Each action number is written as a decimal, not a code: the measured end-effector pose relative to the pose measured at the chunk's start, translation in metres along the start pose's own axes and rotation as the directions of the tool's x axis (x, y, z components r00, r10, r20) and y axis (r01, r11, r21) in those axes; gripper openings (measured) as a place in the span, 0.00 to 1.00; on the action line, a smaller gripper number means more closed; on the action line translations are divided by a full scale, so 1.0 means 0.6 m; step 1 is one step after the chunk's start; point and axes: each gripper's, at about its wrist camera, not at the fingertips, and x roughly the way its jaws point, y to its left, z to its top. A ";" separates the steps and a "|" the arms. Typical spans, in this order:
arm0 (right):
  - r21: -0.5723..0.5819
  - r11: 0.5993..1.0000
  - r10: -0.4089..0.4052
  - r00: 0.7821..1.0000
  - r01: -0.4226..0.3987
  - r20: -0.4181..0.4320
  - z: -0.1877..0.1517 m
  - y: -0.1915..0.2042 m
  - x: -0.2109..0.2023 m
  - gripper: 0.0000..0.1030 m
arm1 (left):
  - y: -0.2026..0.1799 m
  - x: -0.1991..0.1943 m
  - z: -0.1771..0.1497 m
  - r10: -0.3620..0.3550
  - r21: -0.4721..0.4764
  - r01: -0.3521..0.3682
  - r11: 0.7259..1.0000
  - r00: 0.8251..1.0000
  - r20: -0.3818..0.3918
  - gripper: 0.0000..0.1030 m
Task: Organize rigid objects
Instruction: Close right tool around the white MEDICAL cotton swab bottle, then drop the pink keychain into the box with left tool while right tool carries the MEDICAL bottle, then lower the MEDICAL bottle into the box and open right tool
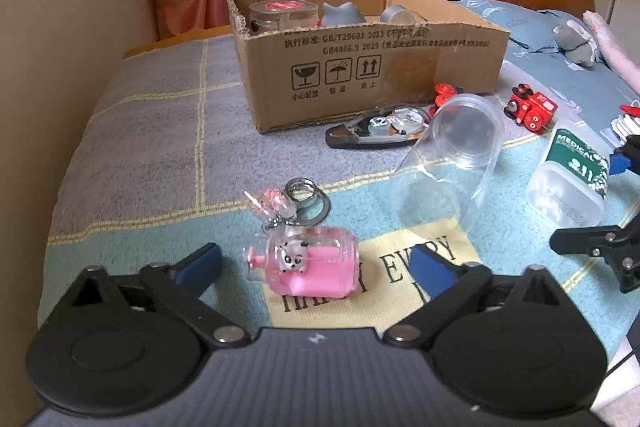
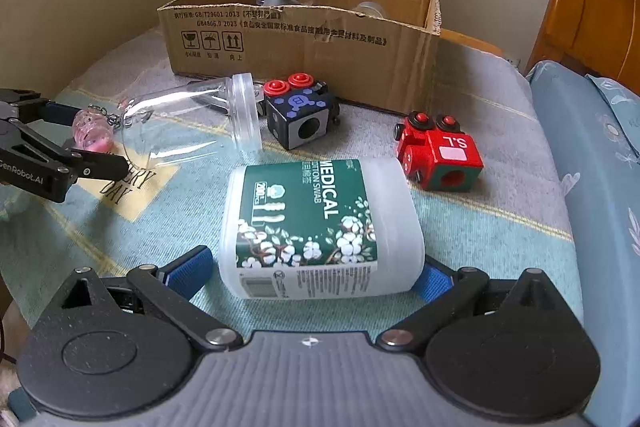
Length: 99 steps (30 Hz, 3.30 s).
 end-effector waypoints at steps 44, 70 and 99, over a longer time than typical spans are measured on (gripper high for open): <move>-0.231 0.972 0.055 0.997 -0.043 0.045 0.143 -0.004 -0.072 0.84 | -0.009 -0.115 0.163 -0.064 0.161 0.055 0.985 0.997 0.052 0.48; -0.169 0.986 0.041 0.985 -0.012 0.168 0.282 -0.047 -0.053 0.84 | 0.023 0.023 0.285 -0.048 0.109 0.041 0.993 0.997 0.068 0.67; 0.087 0.995 -0.054 0.996 0.047 0.072 0.452 -0.117 0.145 0.84 | 0.051 -0.061 0.171 0.131 -0.034 -0.127 0.991 0.976 0.176 0.99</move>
